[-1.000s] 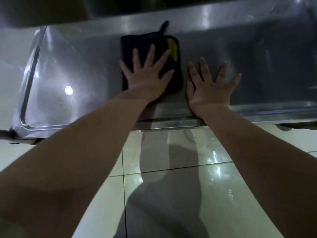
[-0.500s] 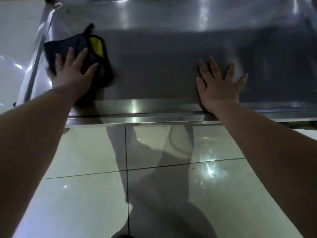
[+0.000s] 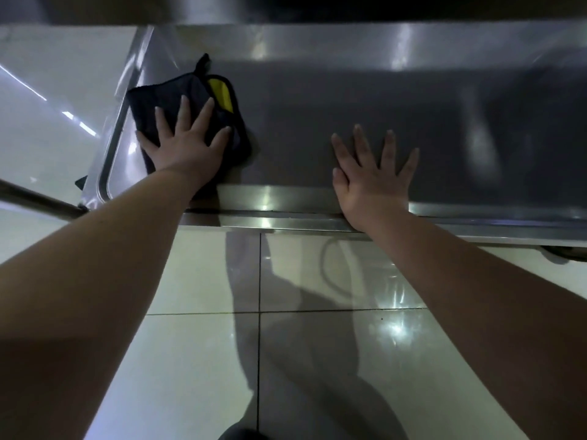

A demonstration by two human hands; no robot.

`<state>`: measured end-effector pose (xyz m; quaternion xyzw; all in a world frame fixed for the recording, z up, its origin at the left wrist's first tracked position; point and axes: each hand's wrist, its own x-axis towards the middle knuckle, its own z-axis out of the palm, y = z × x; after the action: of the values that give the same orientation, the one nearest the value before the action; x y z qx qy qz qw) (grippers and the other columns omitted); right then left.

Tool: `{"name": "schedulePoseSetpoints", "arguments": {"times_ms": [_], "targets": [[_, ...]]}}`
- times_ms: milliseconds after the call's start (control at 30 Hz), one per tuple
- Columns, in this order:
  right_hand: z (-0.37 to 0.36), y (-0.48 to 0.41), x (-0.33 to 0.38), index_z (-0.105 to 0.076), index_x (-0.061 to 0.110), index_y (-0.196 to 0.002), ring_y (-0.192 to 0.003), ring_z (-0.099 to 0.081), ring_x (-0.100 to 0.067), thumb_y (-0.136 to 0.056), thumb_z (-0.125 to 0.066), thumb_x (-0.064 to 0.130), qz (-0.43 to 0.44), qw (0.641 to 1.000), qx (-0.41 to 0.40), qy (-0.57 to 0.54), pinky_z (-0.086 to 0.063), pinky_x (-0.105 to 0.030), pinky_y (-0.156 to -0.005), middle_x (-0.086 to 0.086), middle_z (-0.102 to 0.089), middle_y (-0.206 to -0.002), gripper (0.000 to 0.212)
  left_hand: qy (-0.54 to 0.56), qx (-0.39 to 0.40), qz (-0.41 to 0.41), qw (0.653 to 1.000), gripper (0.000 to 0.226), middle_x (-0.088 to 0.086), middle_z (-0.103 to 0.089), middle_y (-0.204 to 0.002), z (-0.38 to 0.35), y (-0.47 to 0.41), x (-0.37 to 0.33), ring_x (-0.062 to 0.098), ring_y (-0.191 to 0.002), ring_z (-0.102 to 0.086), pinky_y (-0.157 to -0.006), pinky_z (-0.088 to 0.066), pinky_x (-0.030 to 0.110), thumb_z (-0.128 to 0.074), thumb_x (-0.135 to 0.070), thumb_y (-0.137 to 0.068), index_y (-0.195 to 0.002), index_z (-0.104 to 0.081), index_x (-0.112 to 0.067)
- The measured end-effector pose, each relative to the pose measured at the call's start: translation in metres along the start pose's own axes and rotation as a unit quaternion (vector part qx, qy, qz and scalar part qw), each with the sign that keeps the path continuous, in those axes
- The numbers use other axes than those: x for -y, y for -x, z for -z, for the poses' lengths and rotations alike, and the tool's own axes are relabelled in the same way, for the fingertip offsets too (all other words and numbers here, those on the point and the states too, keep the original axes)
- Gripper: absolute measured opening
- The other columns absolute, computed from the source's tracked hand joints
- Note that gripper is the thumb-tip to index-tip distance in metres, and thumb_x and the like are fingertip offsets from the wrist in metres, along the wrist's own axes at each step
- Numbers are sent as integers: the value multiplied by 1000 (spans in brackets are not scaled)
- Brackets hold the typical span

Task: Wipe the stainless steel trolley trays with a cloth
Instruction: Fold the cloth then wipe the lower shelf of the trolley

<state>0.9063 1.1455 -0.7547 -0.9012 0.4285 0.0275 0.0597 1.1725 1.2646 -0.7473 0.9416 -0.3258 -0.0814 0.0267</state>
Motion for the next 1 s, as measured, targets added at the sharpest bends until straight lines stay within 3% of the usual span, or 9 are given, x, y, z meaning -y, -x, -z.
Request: {"name": "schedulePoseSetpoints", "arguments": {"times_ms": [133, 233, 300, 400, 667, 833, 900, 1000], "targets": [[-1, 0, 3, -2, 44, -153, -147, 10, -39, -99, -21, 47, -1, 1000, -1, 4, 6, -72, -109, 9, 6, -163, 57, -22, -3, -103, 994, 65, -13, 3, -163, -12, 41, -66, 31, -149, 8, -111, 4, 66, -14, -75, -85, -146, -2, -57], [0, -1, 0, 8, 40, -152, -147, 13, -37, -96, -15, 43, -7, 999, 21, 28, 6, -71, -109, 12, 14, -162, 61, -20, 2, -189, 982, 61, -13, 3, -163, -28, 93, -116, 31, -149, 8, -111, 7, 66, -9, -67, -87, -147, -1, -56], [0, -1, -3, 14, 39, -151, -147, 16, -36, -96, -12, 42, -9, 999, 34, 38, 6, -70, -110, 13, 18, -161, 61, 1, 10, -199, 980, 59, -15, 1, -163, -29, 102, -116, 29, -149, 9, -112, 9, 64, -9, -66, -88, -146, -2, -58], [-1, -1, -1, 8, 43, -151, -147, 14, -36, -97, -15, 45, -3, 999, 25, 24, 10, -70, -110, 15, 14, -162, 59, -16, 1, -199, 980, 65, -18, 1, -162, -21, 84, -80, 25, -150, 6, -115, 5, 59, -13, -77, -83, -144, -2, -60], [-5, -5, -2, 9, 46, -150, -148, 13, -36, -96, -11, 52, -5, 999, 25, 27, 9, -69, -110, 16, 13, -161, 58, -17, 5, 31, 999, 72, -15, 1, -163, 12, 39, 96, 24, -150, 4, -117, -4, 55, -15, -81, -77, -144, -6, -60], [-4, -3, -3, 6, 44, -152, -148, 9, -37, -95, -9, 51, -2, 999, 10, 34, 8, -69, -110, 14, 10, -162, 59, -45, 19, 75, 996, 67, -11, 9, -163, 8, 32, 76, 33, -148, 11, -115, 4, 61, -16, -76, -87, -147, 2, -55], [-4, -1, -2, 3, 42, -152, -148, 7, -39, -94, -9, 50, -1, 999, 2, 37, 6, -70, -110, 12, 7, -163, 60, -37, 15, 37, 999, 65, -11, 9, -163, 2, 29, 40, 34, -148, 11, -114, 5, 62, -19, -74, -89, -147, 2, -56], [-2, 0, -1, 1, 40, -153, -148, 6, -39, -95, -12, 49, 3, 999, 5, 40, 5, -71, -110, 11, 6, -163, 60, -27, 0, -119, 992, 64, -13, 4, -163, -10, 31, -39, 33, -149, 8, -115, 4, 61, -20, -74, -88, -147, -2, -56]]}}
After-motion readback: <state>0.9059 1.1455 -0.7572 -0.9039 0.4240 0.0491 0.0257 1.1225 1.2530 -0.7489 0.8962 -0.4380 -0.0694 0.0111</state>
